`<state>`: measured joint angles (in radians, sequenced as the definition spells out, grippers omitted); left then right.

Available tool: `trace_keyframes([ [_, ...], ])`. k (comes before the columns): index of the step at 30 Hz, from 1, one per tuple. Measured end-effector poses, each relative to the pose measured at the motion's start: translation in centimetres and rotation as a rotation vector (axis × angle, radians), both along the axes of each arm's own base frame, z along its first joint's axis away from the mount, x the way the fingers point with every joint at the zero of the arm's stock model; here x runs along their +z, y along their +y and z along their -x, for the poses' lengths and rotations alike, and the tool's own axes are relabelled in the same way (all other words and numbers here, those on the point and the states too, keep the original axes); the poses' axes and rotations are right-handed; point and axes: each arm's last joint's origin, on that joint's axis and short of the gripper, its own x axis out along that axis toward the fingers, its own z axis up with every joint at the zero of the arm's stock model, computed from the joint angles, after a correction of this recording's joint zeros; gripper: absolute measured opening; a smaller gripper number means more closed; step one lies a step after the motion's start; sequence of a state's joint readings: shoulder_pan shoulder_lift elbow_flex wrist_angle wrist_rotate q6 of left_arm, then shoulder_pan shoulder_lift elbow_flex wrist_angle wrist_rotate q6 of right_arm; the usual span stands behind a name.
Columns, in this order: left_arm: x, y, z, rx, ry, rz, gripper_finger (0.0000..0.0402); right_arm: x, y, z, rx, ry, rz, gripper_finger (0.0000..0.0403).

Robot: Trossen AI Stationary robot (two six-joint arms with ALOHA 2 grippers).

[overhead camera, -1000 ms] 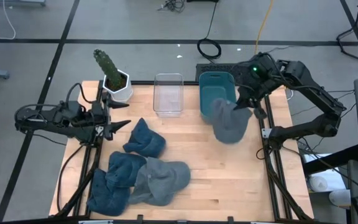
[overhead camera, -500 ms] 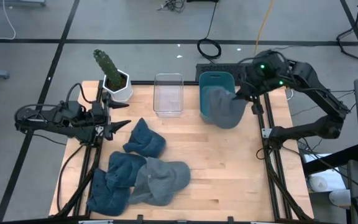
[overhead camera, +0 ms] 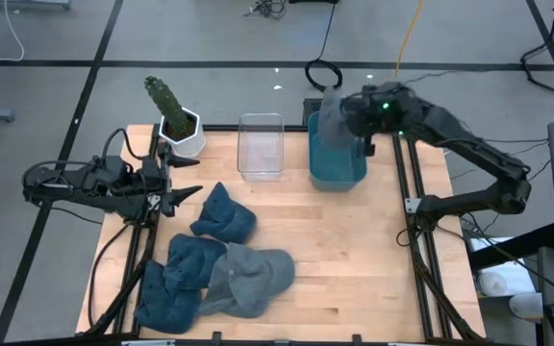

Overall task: Pick & Place hat
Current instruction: Put the top gray cap into the blue bin

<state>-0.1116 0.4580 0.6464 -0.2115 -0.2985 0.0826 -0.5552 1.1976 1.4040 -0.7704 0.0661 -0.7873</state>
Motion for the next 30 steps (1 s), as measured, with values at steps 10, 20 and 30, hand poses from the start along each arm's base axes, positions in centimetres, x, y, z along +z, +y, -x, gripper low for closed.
trace_keyframes([
  [10, 0.0, 0.0, 0.0, 0.0, 0.0, 0.001, 0.0319, -3.6, 1.2, 0.0, 0.229, 0.025, -0.346, 0.0],
  [20, 0.0, 0.0, 0.0, 0.0, 0.0, 0.002, 0.0318, -3.8, 1.6, 0.2, 0.266, 0.023, -0.438, 0.0],
  [30, 0.0, 0.0, 0.0, 0.0, 0.0, 0.002, 0.031, -6.7, 1.1, -0.1, 0.181, 0.075, -0.399, 0.0],
])
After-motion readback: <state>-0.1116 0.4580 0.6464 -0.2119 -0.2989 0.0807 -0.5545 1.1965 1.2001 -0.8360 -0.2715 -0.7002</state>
